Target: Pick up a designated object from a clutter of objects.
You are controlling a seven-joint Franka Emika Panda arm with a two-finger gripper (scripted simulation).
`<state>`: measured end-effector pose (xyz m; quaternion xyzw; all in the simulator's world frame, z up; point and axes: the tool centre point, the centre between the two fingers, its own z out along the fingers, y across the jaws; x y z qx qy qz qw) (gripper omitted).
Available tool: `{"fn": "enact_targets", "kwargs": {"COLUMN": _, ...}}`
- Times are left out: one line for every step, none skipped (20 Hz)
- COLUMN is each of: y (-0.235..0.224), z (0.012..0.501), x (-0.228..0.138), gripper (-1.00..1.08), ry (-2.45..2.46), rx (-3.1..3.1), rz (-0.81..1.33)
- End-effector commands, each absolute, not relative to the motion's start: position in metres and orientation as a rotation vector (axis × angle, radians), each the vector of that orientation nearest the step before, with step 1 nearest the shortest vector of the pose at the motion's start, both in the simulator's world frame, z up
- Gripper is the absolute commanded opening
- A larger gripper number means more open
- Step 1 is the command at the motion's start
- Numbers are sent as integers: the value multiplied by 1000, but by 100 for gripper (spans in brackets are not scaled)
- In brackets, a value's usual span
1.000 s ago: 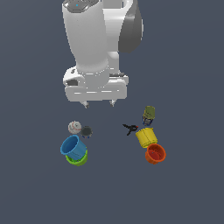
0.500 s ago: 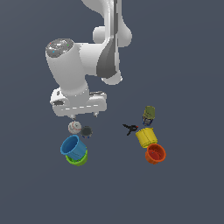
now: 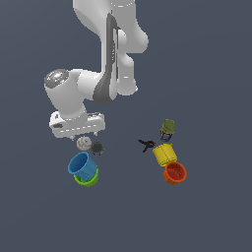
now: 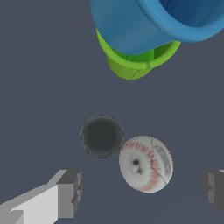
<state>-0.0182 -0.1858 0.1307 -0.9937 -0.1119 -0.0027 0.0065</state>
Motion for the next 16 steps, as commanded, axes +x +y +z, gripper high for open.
{"fn": "enact_targets", "kwargs": {"y": -197, "z": 118, "x": -24, "gripper": 100, "ry": -378, "rx": -3111, "rz": -7}}
{"fn": "enact_targets", "kwargs": {"y": -200, "z": 115, "x": -26, "gripper": 100, "ry": -386, "rx": -3111, "rz": -6}}
{"fn": "enact_targets", "kwargs": {"y": -204, "z": 111, "x": -28, "gripper": 100, "ry": -393, "rx": -3112, "rz": -5}}
{"fn": "enact_targets", "kwargs": {"y": -206, "z": 108, "x": -30, "gripper": 100, "ry": -400, "rx": -3112, "rz": -4}}
{"fn": "enact_targets", "kwargs": {"y": -209, "z": 105, "x": -31, "gripper": 100, "ry": -405, "rx": -3112, "rz": -3}}
{"fn": "enact_targets", "kwargs": {"y": -211, "z": 103, "x": -33, "gripper": 100, "ry": -410, "rx": -3113, "rz": -2}}
{"fn": "enact_targets", "kwargs": {"y": -212, "z": 101, "x": -34, "gripper": 100, "ry": -414, "rx": -3113, "rz": -1}}
{"fn": "enact_targets", "kwargs": {"y": -214, "z": 100, "x": -35, "gripper": 100, "ry": -417, "rx": -3113, "rz": -1}}
{"fn": "enact_targets", "kwargs": {"y": -215, "z": 99, "x": -35, "gripper": 100, "ry": -419, "rx": -3113, "rz": 0}}
{"fn": "enact_targets", "kwargs": {"y": -215, "z": 98, "x": -36, "gripper": 100, "ry": -420, "rx": -3113, "rz": 0}}
{"fn": "enact_targets", "kwargs": {"y": -216, "z": 98, "x": -36, "gripper": 100, "ry": -420, "rx": -3113, "rz": 0}}
{"fn": "enact_targets", "kwargs": {"y": -215, "z": 99, "x": -36, "gripper": 100, "ry": -416, "rx": -3113, "rz": 1}}
{"fn": "enact_targets", "kwargs": {"y": -215, "z": 99, "x": -36, "gripper": 100, "ry": -416, "rx": -3113, "rz": 1}}
{"fn": "enact_targets", "kwargs": {"y": -215, "z": 98, "x": -36, "gripper": 100, "ry": -416, "rx": -3113, "rz": 1}}
{"fn": "enact_targets", "kwargs": {"y": -215, "z": 96, "x": -36, "gripper": 100, "ry": -416, "rx": -3113, "rz": 1}}
{"fn": "enact_targets", "kwargs": {"y": -215, "z": 93, "x": -36, "gripper": 100, "ry": -416, "rx": -3113, "rz": 1}}
